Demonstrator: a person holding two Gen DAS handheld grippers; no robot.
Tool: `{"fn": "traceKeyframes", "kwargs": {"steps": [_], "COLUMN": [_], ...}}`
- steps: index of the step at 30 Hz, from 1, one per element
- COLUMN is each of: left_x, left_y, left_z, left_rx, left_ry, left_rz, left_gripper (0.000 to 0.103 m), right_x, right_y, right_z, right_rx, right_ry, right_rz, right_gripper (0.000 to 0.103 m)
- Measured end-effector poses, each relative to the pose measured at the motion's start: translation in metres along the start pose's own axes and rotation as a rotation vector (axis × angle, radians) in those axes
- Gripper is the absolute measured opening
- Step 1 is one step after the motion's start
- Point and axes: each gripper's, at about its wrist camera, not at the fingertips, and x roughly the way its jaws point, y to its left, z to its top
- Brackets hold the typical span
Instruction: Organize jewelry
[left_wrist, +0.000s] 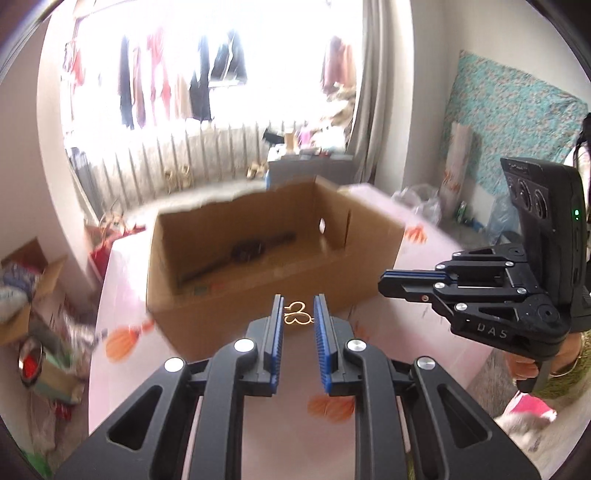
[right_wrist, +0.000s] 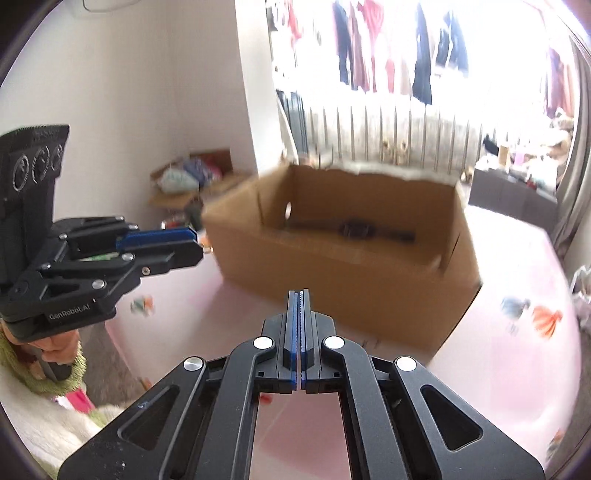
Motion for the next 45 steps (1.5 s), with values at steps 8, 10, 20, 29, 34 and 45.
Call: {"fn": "traceKeyframes", "kwargs": {"steps": [8, 10, 20, 29, 34, 45], "left_x": [0.011, 0.014, 0.027, 0.032, 0.032, 0.028], "left_y": [0.005, 0.004, 0.007, 0.011, 0.013, 0.016], "left_z": [0.003, -0.006, -0.035, -0.041, -0.043, -0.043], "left_rx": [-0.008, -0.021, -0.076, -0.09, -0.098, -0.092], "left_ry": [0.017, 0.042, 0.113, 0.127, 0.126, 0.119], "left_rz": [-0.004, -0.005, 0.006, 0.001, 0.0, 0.006], "left_gripper": [0.016, 0.016, 0.016, 0.016, 0.016, 0.016], "right_x": [-0.011, 0.003, 0.069, 0.08, 0.079, 0.073], "right_y": [-0.026, -0.023, 0.009, 0.017, 0.015, 0.005], "right_z": [-0.002, -0.02, -0.078, -0.075, -0.074, -0.071], "right_rx": [0.082, 0.096, 0.059, -0.024, -0.019, 0.068], "right_ry": [-0.014, 0.049, 0.272, 0.285, 0.288, 0.281], "right_rz": [0.035, 0.048, 0.021, -0.043, -0.041, -0.027], "right_gripper": [0.023, 0.023, 0.019, 0.011, 0.0, 0.014]}}
